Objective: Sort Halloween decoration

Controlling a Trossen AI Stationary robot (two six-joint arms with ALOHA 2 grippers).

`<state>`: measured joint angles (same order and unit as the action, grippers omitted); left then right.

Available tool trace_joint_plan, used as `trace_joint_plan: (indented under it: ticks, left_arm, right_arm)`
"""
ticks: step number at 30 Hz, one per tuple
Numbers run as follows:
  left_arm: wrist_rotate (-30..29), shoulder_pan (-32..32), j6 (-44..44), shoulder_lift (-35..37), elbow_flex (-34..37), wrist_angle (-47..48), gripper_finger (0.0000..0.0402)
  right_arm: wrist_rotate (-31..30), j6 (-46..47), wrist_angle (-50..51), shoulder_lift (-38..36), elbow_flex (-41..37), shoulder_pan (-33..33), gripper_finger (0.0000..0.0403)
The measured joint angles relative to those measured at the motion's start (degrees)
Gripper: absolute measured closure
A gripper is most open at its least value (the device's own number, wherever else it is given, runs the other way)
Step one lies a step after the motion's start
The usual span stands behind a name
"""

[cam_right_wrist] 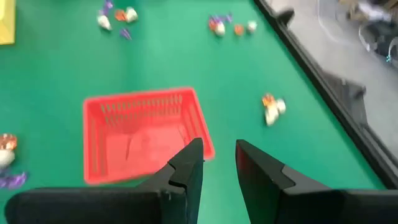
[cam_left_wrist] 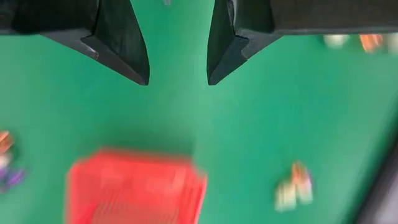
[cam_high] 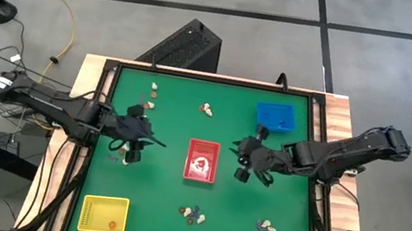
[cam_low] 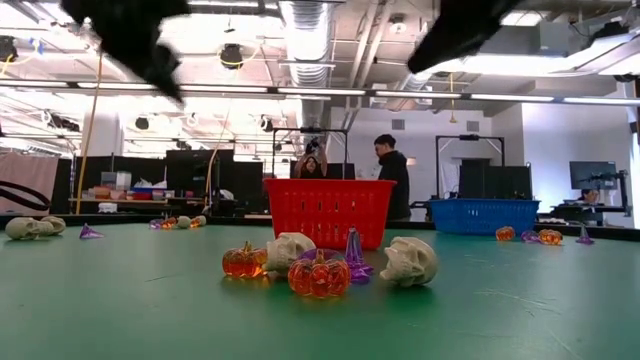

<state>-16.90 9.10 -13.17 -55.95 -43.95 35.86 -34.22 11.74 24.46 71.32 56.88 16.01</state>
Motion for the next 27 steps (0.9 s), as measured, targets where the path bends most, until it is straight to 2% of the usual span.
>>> trace_joint_plan:
  ticks: [2, 7, 13, 20, 27]
  left_arm:
    - [1.17, -0.13, -4.43, 0.78, 2.06, 2.13, 0.0251]
    - [9.10, -0.15, -10.91, 0.13, 4.10, 8.65, 0.0251]
    - [19.21, 0.73, -14.86, -2.27, 5.75, 8.08, 0.0251]
    - [22.20, 5.90, -16.56, -8.21, 5.86, 8.87, 0.0251]
    - [19.38, 8.63, -17.26, -13.31, 5.88, 9.72, 0.0251]
  right_arm:
    - [0.00, -3.87, -2.97, 1.83, 0.00, -0.02, 0.0278]
    - [-0.01, -11.51, -6.16, 6.17, 0.01, -0.06, 0.0278]
    - [-0.02, -16.77, -7.05, 10.56, 0.00, -1.04, 0.0278]
    - [1.39, -16.69, -7.07, 11.00, 0.00, -2.34, 0.0278]
    - [3.54, -15.84, -7.51, 10.39, 0.02, -2.27, 0.0278]
